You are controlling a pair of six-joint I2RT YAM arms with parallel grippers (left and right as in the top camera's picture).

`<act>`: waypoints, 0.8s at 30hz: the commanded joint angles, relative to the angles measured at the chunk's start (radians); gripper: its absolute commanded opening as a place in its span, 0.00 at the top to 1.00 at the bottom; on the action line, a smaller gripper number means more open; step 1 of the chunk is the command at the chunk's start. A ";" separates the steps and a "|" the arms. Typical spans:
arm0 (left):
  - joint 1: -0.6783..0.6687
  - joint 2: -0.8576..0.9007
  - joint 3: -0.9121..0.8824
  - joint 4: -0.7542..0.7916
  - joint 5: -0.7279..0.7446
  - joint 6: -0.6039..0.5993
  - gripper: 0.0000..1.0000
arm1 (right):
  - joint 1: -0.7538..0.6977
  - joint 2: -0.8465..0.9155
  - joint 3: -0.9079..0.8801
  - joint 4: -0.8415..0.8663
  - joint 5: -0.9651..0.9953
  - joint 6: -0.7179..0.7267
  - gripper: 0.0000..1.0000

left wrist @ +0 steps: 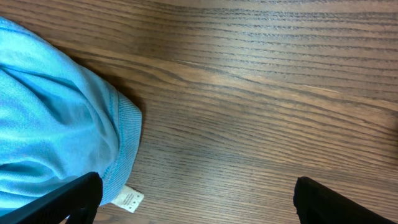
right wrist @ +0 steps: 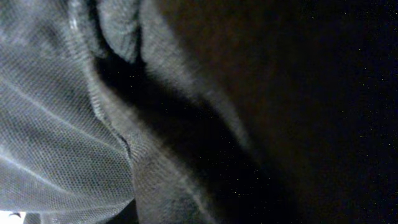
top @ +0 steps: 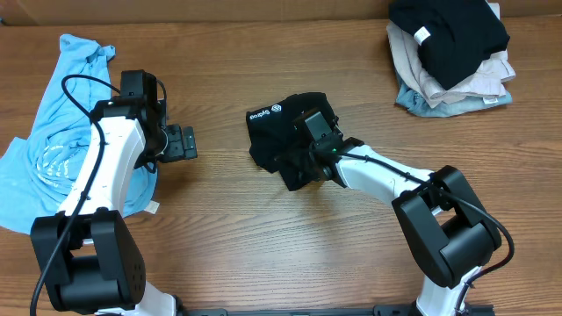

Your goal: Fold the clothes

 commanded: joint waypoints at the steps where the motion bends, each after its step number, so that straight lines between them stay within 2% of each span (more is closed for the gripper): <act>1: 0.000 0.009 0.018 0.001 0.013 0.019 0.00 | -0.003 0.069 -0.026 -0.016 -0.067 -0.042 0.73; 2: 0.000 0.009 0.018 0.001 0.013 0.019 0.00 | -0.008 0.069 -0.026 -0.016 -0.081 -0.048 0.73; 3: 0.000 0.009 0.018 0.001 0.012 0.019 0.00 | -0.015 0.069 -0.026 -0.014 -0.103 -0.075 0.78; 4: 0.000 0.009 0.018 0.001 0.012 0.019 0.00 | -0.020 0.069 -0.026 -0.009 -0.122 -0.098 0.91; 5: 0.000 0.009 0.018 0.001 0.013 0.019 0.00 | -0.029 0.069 -0.025 -0.001 -0.151 -0.130 0.96; 11: 0.000 0.009 0.018 0.001 0.012 0.019 0.00 | -0.117 0.040 0.006 -0.004 -0.339 -0.408 0.96; 14: 0.000 0.009 0.018 0.002 0.012 0.019 0.00 | -0.183 0.001 0.035 -0.100 -0.358 -0.482 0.96; 18: 0.000 0.009 0.018 0.006 0.012 0.019 0.00 | -0.259 -0.069 0.082 -0.246 -0.365 -0.648 0.96; 24: 0.000 0.009 0.018 0.009 0.012 0.019 0.00 | -0.322 -0.141 0.171 -0.445 -0.365 -0.843 0.96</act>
